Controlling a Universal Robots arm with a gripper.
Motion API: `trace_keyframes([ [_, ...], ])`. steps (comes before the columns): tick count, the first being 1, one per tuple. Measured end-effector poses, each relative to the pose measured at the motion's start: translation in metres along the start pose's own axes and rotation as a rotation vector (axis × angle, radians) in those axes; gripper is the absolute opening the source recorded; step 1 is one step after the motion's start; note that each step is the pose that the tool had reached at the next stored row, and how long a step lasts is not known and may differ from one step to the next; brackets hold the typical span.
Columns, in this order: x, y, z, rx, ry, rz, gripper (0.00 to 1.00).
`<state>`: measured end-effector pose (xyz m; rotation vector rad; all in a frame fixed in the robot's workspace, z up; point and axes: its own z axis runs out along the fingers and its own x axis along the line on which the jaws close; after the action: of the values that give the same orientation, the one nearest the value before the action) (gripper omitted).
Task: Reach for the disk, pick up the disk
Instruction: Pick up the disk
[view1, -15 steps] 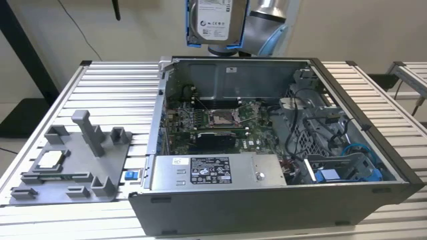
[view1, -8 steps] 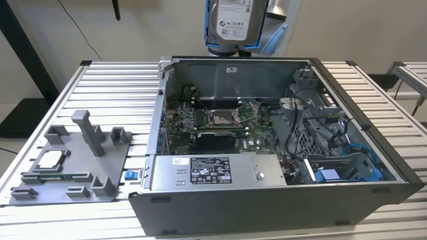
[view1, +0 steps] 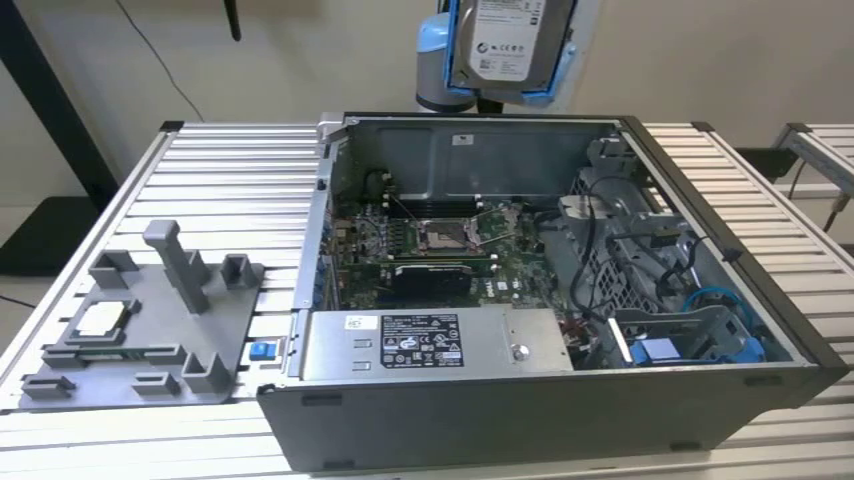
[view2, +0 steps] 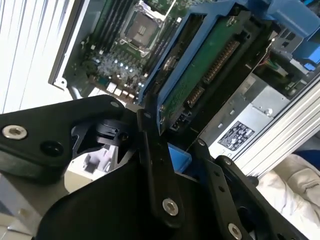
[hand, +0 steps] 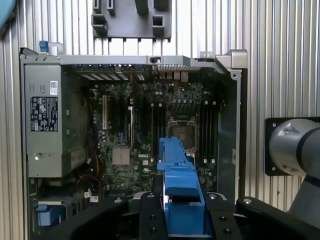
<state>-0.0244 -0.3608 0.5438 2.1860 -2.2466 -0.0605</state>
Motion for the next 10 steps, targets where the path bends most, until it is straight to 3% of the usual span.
trace_keyframes([
  [10,-0.0008,-0.0284,0.0001,0.0087,-0.0001,-0.002,0.0],
])
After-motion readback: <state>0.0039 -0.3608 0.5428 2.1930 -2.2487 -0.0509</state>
